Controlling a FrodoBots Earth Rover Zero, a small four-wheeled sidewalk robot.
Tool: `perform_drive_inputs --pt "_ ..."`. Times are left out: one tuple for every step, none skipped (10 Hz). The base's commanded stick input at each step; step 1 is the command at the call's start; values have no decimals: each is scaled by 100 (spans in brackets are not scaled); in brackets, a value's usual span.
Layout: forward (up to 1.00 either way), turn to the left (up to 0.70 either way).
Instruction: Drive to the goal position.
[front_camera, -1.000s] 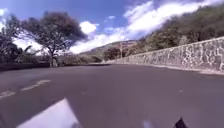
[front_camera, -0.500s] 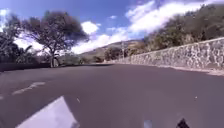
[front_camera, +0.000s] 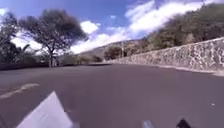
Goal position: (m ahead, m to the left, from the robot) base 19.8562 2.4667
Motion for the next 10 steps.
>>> perform_drive_inputs --pt "70 -2" --pt "70 0" --pt "70 0" --pt "70 0" --pt "70 0" --pt "70 0" --pt "70 0" --pt "70 0" --pt "70 0" --pt "70 0"
